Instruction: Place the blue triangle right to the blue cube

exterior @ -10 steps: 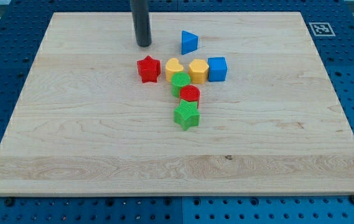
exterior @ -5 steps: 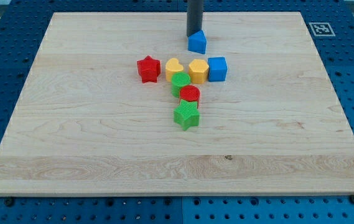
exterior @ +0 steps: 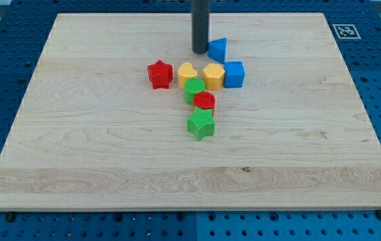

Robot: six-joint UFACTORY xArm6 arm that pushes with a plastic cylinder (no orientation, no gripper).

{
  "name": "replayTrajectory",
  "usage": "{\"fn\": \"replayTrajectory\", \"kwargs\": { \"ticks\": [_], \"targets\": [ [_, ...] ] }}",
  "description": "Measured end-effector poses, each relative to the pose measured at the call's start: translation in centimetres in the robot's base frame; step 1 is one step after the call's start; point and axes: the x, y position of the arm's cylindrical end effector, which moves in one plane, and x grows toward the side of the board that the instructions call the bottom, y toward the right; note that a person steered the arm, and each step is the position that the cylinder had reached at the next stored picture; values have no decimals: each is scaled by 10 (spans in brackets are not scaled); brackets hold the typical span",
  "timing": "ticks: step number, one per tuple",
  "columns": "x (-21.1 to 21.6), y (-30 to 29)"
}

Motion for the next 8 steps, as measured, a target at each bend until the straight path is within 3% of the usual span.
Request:
{"fn": "replayTrajectory", "kwargs": {
  "ticks": [3, 8],
  "targets": [
    [-1, 46],
    [7, 53]
  ]
}}
